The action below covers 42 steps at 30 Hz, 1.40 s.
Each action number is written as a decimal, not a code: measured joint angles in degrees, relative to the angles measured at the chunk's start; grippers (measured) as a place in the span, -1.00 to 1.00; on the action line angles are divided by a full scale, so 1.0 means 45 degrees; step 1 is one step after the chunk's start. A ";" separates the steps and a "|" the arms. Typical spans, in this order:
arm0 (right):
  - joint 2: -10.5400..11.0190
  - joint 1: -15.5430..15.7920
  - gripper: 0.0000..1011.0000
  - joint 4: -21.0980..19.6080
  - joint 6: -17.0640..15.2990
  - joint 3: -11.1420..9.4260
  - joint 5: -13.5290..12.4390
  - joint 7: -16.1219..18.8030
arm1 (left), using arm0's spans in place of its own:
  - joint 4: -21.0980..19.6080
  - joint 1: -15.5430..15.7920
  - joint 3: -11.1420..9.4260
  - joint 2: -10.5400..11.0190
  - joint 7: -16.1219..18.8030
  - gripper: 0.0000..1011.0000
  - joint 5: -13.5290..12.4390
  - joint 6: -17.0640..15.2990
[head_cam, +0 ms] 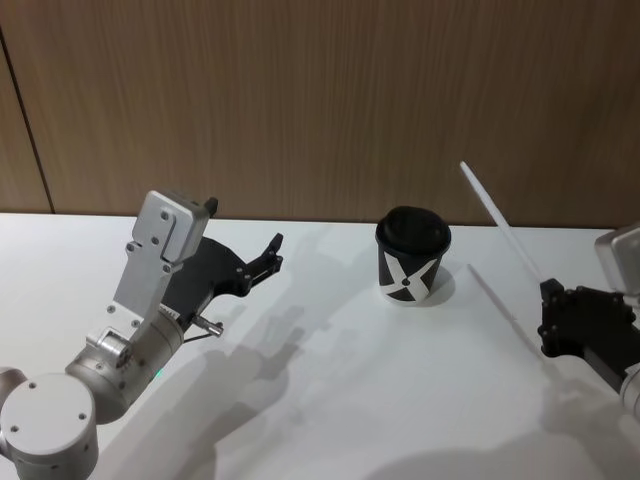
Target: Pick up the straw with one hand, pass it to the other hand, and insert it into the cup.
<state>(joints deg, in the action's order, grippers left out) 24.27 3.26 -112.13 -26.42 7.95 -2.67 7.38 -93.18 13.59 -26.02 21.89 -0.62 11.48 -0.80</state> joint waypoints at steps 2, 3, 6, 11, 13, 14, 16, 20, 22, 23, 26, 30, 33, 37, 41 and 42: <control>0.0182 -0.0059 -1.00 -0.0024 0.0313 -0.0002 -0.0010 0.0317 | 0.0001 0.0001 0.0000 0.0001 0.0000 0.98 0.0000 0.0000; 0.0316 -0.0106 -1.00 -0.0036 0.0494 -0.0004 -0.0022 0.0507 | 0.0001 0.0000 0.0000 0.0001 0.0000 0.98 0.0000 0.0000; 0.0484 -0.0169 -1.00 -0.0052 0.0818 -0.0006 -0.0069 0.0840 | 0.0000 0.0000 0.0000 0.0001 0.0000 0.98 0.0000 0.0000; 0.0843 -0.0327 -1.00 -0.0094 0.1481 -0.0009 -0.0263 0.1597 | 0.0000 0.0000 0.0000 0.0000 0.0000 0.98 0.0001 0.0000; 0.0995 -0.0404 -1.00 -0.0114 0.1772 -0.0006 -0.0386 0.1926 | 0.0001 0.0000 0.0000 0.0001 0.0000 0.98 0.0000 0.0000; 0.1038 -0.0426 -1.00 -0.0120 0.1861 -0.0003 -0.0428 0.2039 | 0.0000 0.0000 0.0000 0.0000 0.0000 0.98 0.0000 0.0000; 0.1124 -0.0471 -1.00 -0.0128 0.2020 0.0006 -0.0515 0.2235 | 0.0001 0.0000 0.0000 0.0001 0.0000 0.98 0.0000 0.0000; 0.1323 -0.0588 -1.00 -0.0145 0.2434 0.0052 -0.0753 0.2737 | 0.0000 0.0000 0.0000 0.0001 0.0000 0.98 0.0000 0.0000; 0.1430 -0.0659 -1.00 -0.0153 0.2670 0.0087 -0.0912 0.3032 | 0.0000 0.0000 -0.0001 0.0001 0.0000 0.98 0.0000 0.0000; 0.1457 -0.0680 -1.00 -0.0155 0.2760 0.0096 -0.0972 0.3138 | 0.0000 0.0000 0.0000 0.0000 0.0000 0.98 0.0000 0.0000; 0.1575 -0.0774 -1.00 -0.0162 0.3049 0.0151 -0.1190 0.3505 | 0.0000 0.0001 0.0000 0.0001 0.0000 0.98 0.0000 0.0000; 0.1673 -0.0855 -1.00 -0.0169 0.3329 0.0211 -0.1382 0.3806 | 0.0001 0.0000 0.0000 0.0001 0.0000 0.98 -0.0001 0.0000; 0.1737 -0.0904 -1.00 -0.0172 0.3509 0.0260 -0.1522 0.4025 | 0.0001 0.0000 0.0000 0.0001 0.0000 0.98 0.0000 0.0000; 0.1794 -0.0949 -1.00 -0.0177 0.3692 0.0324 -0.1666 0.4207 | 0.0000 0.0000 -0.0001 0.0000 0.0000 0.98 0.0000 0.0000; 0.1841 -0.0978 -1.00 -0.0182 0.3849 0.0389 -0.1793 0.4351 | 0.0000 0.0000 -0.0001 0.0000 0.0000 0.98 0.0000 0.0000; 0.1850 -0.0982 -1.00 -0.0183 0.3869 0.0398 -0.1810 0.4375 | 0.0000 0.0000 -0.0001 0.0000 0.0000 0.98 0.0000 0.0000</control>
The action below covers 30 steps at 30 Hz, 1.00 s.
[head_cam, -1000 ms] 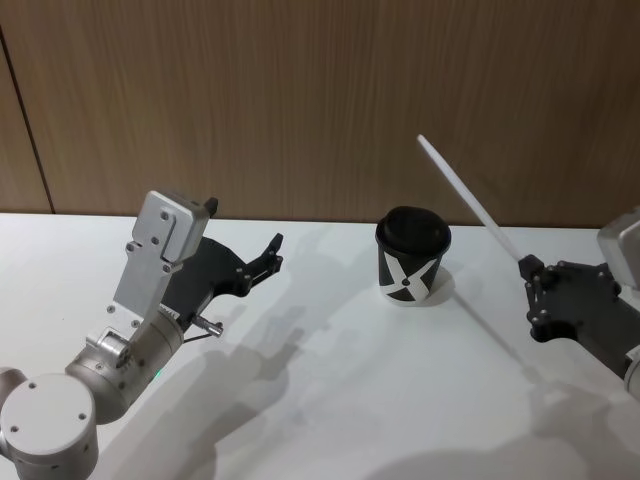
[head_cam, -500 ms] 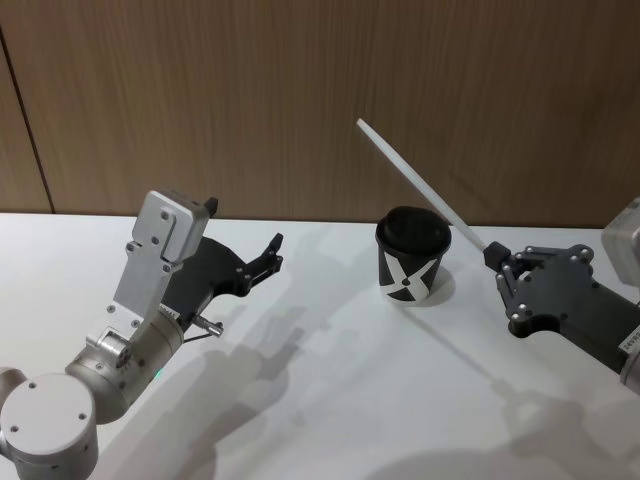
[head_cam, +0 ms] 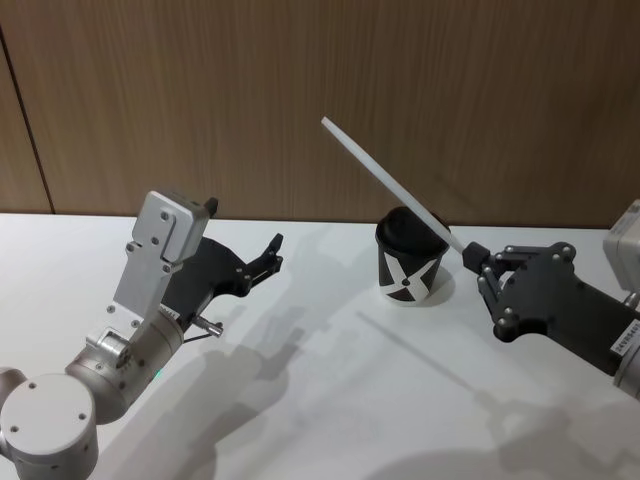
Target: Pick up the straw with one hand, pass it to the other hand, and insert it into the cup.
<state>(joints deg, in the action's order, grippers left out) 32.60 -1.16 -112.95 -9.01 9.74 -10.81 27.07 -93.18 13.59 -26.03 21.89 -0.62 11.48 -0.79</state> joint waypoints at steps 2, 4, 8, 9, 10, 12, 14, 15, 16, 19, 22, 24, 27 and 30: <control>0.0020 -0.0011 -1.00 -0.0003 0.0071 0.0028 -0.0053 0.0065 | 0.0000 0.0000 0.0000 0.0000 0.0000 0.98 0.0000 0.0000; 0.0030 -0.0019 -1.00 -0.0005 0.0105 0.0045 -0.0084 0.0112 | 0.0000 0.0000 0.0000 0.0000 0.0000 0.98 0.0000 -0.0001; 0.0056 -0.0039 -1.00 -0.0010 0.0185 0.0079 -0.0151 0.0198 | 0.0000 0.0000 0.0001 0.0000 0.0000 0.98 0.0000 0.0000; 0.0060 -0.0041 -1.00 -0.0010 0.0202 0.0085 -0.0160 0.0208 | 0.0000 0.0000 0.0000 0.0000 0.0000 0.98 0.0000 0.0000; 0.0063 -0.0043 -1.00 -0.0011 0.0214 0.0088 -0.0168 0.0217 | 0.0000 0.0000 0.0001 0.0000 0.0000 0.98 0.0000 0.0000; 0.0074 -0.0049 -1.00 -0.0014 0.0248 0.0099 -0.0191 0.0240 | 0.0000 0.0000 0.0000 0.0000 0.0000 0.98 0.0000 0.0000; 0.0078 -0.0052 -1.00 -0.0014 0.0263 0.0104 -0.0202 0.0254 | 0.0000 -0.0001 0.0000 -0.0001 0.0000 0.98 0.0000 0.0000; 0.0083 -0.0053 -1.00 -0.0014 0.0272 0.0110 -0.0210 0.0269 | 0.0000 -0.0005 0.0006 -0.0002 -0.0003 0.98 0.0002 0.0000; 0.0086 -0.0055 -1.00 -0.0014 0.0279 0.0113 -0.0216 0.0280 | 0.0000 -0.0009 0.0012 -0.0002 -0.0013 0.98 0.0007 0.0000; 0.0091 -0.0058 -1.00 -0.0015 0.0313 0.0122 -0.0240 0.0306 | -0.0042 -0.0035 0.0053 0.0005 -0.0103 0.98 0.0091 0.0017; 0.0095 -0.0062 -1.00 -0.0014 0.0333 0.0129 -0.0254 0.0322 | -0.0116 -0.0083 0.0126 0.0041 -0.0352 0.98 0.0310 0.0078; 0.0096 -0.0064 -1.00 -0.0014 0.0340 0.0131 -0.0259 0.0327 | -0.0189 -0.0126 0.0190 0.0088 -0.0577 0.98 0.0504 0.0136; 0.0101 -0.0069 -1.00 -0.0014 0.0354 0.0137 -0.0268 0.0339 | -0.0301 -0.0194 0.0292 0.0152 -0.0959 0.98 0.0849 0.0227; 0.0105 -0.0072 -1.00 -0.0014 0.0361 0.0142 -0.0275 0.0346 | -0.0434 -0.0271 0.0406 0.0218 -0.1372 0.98 0.1259 0.0305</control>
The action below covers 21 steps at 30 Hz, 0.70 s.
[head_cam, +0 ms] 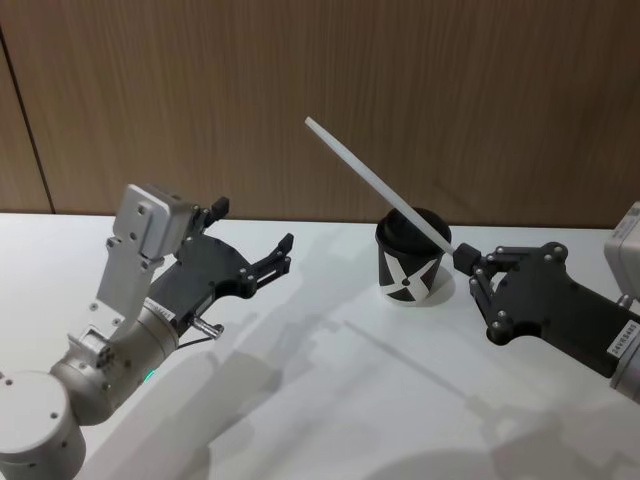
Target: Pick up the straw with one hand, pass it to the other hand, and insert it into the cup.
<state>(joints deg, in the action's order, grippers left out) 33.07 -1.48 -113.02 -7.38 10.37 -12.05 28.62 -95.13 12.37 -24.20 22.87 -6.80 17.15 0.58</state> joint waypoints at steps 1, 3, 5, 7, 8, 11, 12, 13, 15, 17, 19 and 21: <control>0.0000 -0.0001 -1.00 0.0001 0.0001 0.0001 -0.0001 0.0002 | -0.0030 -0.0017 0.0026 0.0015 -0.0114 0.98 0.0077 0.0013; 0.0003 -0.0002 -1.00 0.0001 0.0004 0.0004 -0.0004 0.0006 | -0.0138 -0.0076 0.0121 0.0059 -0.0491 0.98 0.0444 0.0058; 0.0005 -0.0002 -1.00 0.0001 0.0006 0.0006 -0.0007 0.0008 | -0.0208 -0.0115 0.0183 0.0084 -0.0719 0.98 0.0676 0.0080; 0.0007 -0.0002 -1.00 0.0001 0.0008 0.0007 -0.0011 0.0012 | -0.0311 -0.0164 0.0279 0.0118 -0.1131 0.98 0.1096 0.0100; 0.0008 -0.0002 -1.00 0.0002 0.0008 0.0007 -0.0011 0.0013 | -0.0346 -0.0181 0.0316 0.0126 -0.1254 0.98 0.1231 0.0103; 0.0009 -0.0002 -1.00 0.0002 0.0011 0.0007 -0.0013 0.0016 | -0.0462 -0.0239 0.0427 0.0152 -0.1629 0.98 0.1642 0.0105; 0.0010 -0.0002 -1.00 0.0001 0.0012 0.0007 -0.0015 0.0020 | -0.0538 -0.0276 0.0500 0.0164 -0.1916 0.98 0.1959 0.0104; 0.0009 -0.0002 -1.00 0.0001 0.0013 0.0007 -0.0016 0.0021 | -0.0560 -0.0286 0.0519 0.0167 -0.2029 0.98 0.2103 0.0101; 0.0009 -0.0002 -1.00 0.0001 0.0018 0.0008 -0.0018 0.0026 | -0.0665 -0.0324 0.0614 0.0177 -0.2352 0.98 0.2509 0.0076; 0.0009 -0.0003 -1.00 0.0001 0.0018 0.0008 -0.0018 0.0028 | -0.0757 -0.0352 0.0696 0.0181 -0.2697 0.98 0.2950 0.0024; 0.0010 -0.0002 -1.00 0.0001 0.0020 0.0007 -0.0018 0.0029 | -0.0806 -0.0364 0.0739 0.0181 -0.2878 0.98 0.3200 -0.0010; 0.0009 -0.0003 -1.00 0.0001 0.0023 0.0007 -0.0019 0.0030 | -0.0874 -0.0369 0.0803 0.0181 -0.3172 0.98 0.3591 -0.0066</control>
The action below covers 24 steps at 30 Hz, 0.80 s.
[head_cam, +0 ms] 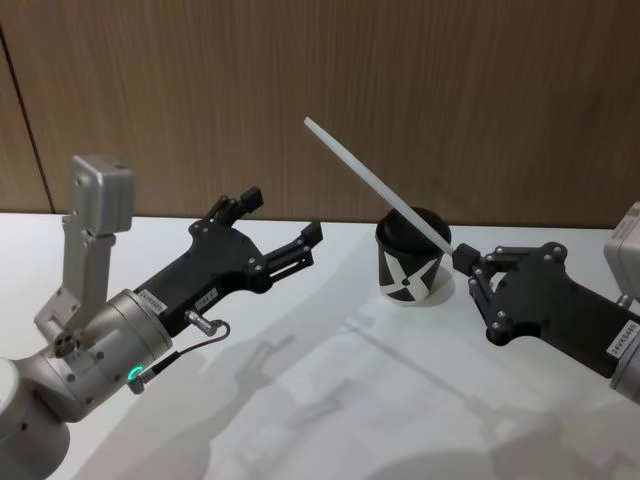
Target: Pick up the straw with one hand, pass it to the other hand, and insert it into the cup.
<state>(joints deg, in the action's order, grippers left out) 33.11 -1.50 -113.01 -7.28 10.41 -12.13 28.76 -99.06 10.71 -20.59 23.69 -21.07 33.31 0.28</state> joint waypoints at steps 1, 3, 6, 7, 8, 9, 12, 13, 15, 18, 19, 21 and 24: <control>0.0000 0.0000 -1.00 0.0000 0.0001 0.0000 0.0001 0.0000 | -0.0010 -0.0001 0.0010 0.0000 -0.0079 0.98 0.0113 -0.0015; 0.0000 0.0001 -1.00 0.0000 0.0002 0.0000 0.0000 0.0000 | -0.0058 0.0001 0.0061 -0.0009 -0.0311 0.98 0.0434 -0.0056; 0.0000 0.0001 -1.00 0.0000 0.0002 0.0000 0.0000 0.0000 | -0.0080 0.0024 0.0106 -0.0027 -0.0598 0.98 0.0850 -0.0120; 0.0000 0.0001 -1.00 0.0000 0.0002 0.0000 0.0000 0.0000 | -0.0079 0.0039 0.0118 -0.0037 -0.0659 0.98 0.0944 -0.0134; 0.0000 0.0001 -1.00 0.0000 0.0002 0.0000 0.0000 0.0000 | -0.0080 0.0063 0.0138 -0.0056 -0.0774 0.98 0.1126 -0.0165; 0.0000 0.0001 -1.00 0.0000 0.0002 0.0000 0.0000 0.0000 | -0.0078 0.0078 0.0144 -0.0066 -0.0843 0.98 0.1240 -0.0184; -0.0001 0.0001 -1.00 0.0000 0.0002 0.0000 0.0000 0.0000 | -0.0012 0.0157 0.0168 -0.0120 -0.1071 0.98 0.1609 -0.0240; 0.0000 0.0002 -1.00 0.0000 0.0002 0.0000 0.0001 0.0000 | 0.0013 0.0179 0.0173 -0.0134 -0.1105 0.98 0.1665 -0.0247; -0.0001 0.0001 -1.00 0.0000 0.0002 0.0000 0.0000 0.0000 | 0.0103 0.0254 0.0182 -0.0186 -0.1256 0.98 0.1917 -0.0281; -0.0001 0.0001 -1.00 0.0000 0.0002 0.0000 0.0000 -0.0001 | 0.0198 0.0331 0.0184 -0.0240 -0.1390 0.98 0.2154 -0.0318; -0.0001 0.0002 -1.00 0.0000 0.0002 -0.0001 0.0001 -0.0002 | 0.0272 0.0397 0.0184 -0.0287 -0.1471 0.98 0.2298 -0.0336; -0.0001 0.0002 -1.00 0.0000 0.0002 0.0000 0.0001 -0.0003 | 0.0375 0.0488 0.0182 -0.0355 -0.1562 0.98 0.2478 -0.0356; -0.0001 0.0001 -1.00 0.0000 0.0002 0.0000 0.0001 -0.0004 | 0.0532 0.0630 0.0163 -0.0456 -0.1666 0.98 0.2716 -0.0384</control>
<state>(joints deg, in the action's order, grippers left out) 33.11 -1.49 -113.01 -7.27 10.40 -12.13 28.74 -96.66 13.54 -19.85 21.64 -28.57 45.53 -1.44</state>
